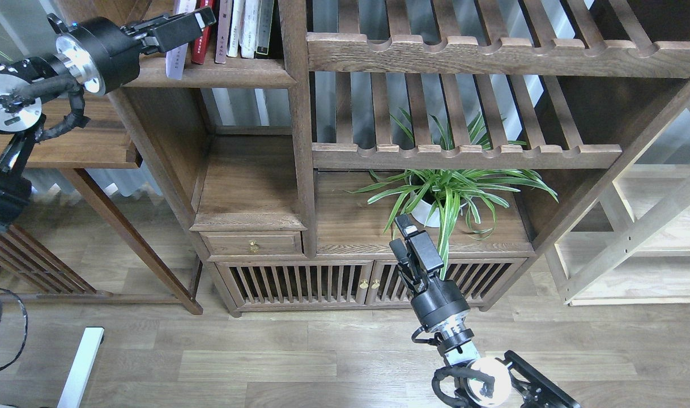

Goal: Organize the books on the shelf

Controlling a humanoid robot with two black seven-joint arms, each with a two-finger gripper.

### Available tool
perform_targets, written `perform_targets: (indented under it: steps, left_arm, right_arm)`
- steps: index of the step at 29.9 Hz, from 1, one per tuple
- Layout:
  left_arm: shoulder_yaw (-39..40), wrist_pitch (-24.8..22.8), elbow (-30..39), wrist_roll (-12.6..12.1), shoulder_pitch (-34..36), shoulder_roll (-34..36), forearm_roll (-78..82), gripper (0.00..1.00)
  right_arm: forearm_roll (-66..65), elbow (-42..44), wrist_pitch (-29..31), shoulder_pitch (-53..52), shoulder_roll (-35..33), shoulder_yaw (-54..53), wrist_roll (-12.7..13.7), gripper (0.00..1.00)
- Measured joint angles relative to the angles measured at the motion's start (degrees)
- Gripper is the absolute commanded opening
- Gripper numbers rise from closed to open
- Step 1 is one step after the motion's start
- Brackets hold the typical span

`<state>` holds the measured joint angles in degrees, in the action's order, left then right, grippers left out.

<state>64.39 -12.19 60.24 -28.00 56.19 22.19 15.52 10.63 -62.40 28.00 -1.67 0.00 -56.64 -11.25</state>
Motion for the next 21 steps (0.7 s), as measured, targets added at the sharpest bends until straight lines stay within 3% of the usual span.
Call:
perform_targets:
  steps: [10,21]
  left_arm:
    - [0.61,0.06,3.38,0.01,-1.39,0.11,-0.13,0.98]
    - [8.71,0.05,13.26,0.01,-11.76,1.22,-0.21,0.98]
  right_arm:
    - [0.02,-0.05,0.0,0.0,0.0,-0.36,0.0,0.99]
    - [0.26,-0.95,-1.73,-0.61,0.0,-0.44,0.0,0.99]
